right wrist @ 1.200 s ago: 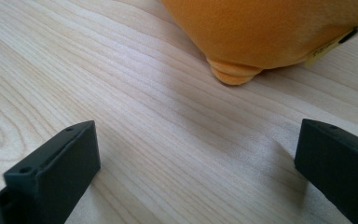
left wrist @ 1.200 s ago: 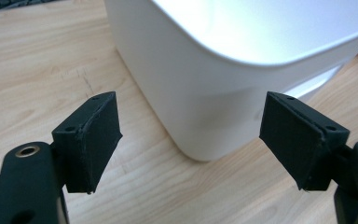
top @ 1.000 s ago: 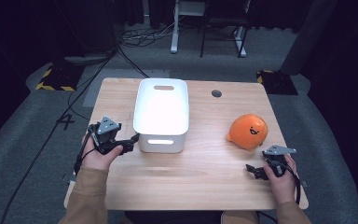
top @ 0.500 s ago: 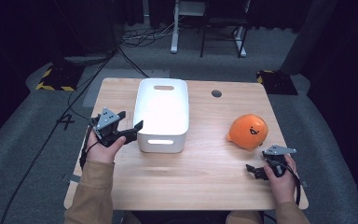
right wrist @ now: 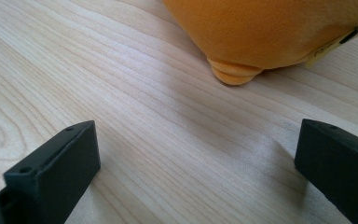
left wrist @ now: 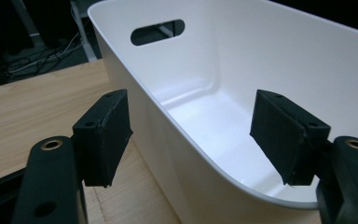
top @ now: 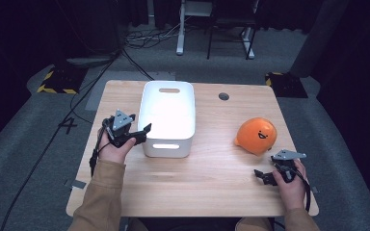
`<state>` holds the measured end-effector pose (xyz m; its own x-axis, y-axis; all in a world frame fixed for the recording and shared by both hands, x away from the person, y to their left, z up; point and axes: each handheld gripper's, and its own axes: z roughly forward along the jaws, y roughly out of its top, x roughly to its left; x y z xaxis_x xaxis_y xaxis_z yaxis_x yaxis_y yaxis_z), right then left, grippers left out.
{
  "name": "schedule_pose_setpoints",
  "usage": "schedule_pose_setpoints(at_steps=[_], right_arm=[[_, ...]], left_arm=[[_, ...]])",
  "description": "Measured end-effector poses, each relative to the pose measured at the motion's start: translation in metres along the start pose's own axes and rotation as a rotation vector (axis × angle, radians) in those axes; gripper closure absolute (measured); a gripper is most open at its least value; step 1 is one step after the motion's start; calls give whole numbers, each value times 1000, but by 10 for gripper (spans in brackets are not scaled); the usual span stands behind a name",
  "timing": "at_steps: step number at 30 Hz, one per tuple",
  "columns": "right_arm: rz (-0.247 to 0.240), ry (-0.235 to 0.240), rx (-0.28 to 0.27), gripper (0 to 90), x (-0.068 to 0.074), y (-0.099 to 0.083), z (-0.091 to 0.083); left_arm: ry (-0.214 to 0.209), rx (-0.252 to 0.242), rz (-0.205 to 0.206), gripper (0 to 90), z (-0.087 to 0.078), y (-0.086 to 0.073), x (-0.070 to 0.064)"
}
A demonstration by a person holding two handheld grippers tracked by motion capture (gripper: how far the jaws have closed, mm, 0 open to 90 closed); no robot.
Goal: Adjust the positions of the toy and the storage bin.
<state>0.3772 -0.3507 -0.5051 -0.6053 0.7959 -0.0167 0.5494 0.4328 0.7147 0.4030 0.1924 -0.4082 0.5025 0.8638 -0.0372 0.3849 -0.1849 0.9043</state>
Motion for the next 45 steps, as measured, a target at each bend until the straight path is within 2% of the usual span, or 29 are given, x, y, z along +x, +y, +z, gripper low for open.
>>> schedule_pose_setpoints(at_steps=[1,4,5,9,12,18,29,31,34,37,39,42,45], right_arm=[[5,1,-2,0,0,0,0],[1,3,0,0,0,0,0],[1,3,0,0,0,0,0],[4,8,-1,0,1,0,0],[3,10,-1,0,1,0,0],[2,15,-1,0,2,0,0],[-9,20,2,0,1,1,0],[-9,20,2,0,1,1,0],[-9,20,2,0,1,1,0],[-9,20,1,0,1,1,0],[-9,21,1,0,1,1,0],[-9,21,1,0,1,1,0],[-11,23,2,0,1,1,0]], left_arm=[[-16,3,-19,308,0,-1,0],[-45,-8,-39,348,0,-2,1],[-45,-8,-39,383,0,-2,1],[-48,-31,-19,413,-3,-5,0],[-55,-24,-1,450,-8,-6,0],[-54,-29,15,431,-12,-8,-11],[-103,9,57,374,-22,-11,-43],[-120,22,42,345,-25,-12,-51],[-127,23,39,333,-27,-14,-56],[-132,27,65,317,-32,-16,-66],[-139,35,60,311,-33,-17,-70],[-143,46,92,288,-36,-16,-81],[-155,53,90,271,-37,-17,-87]])
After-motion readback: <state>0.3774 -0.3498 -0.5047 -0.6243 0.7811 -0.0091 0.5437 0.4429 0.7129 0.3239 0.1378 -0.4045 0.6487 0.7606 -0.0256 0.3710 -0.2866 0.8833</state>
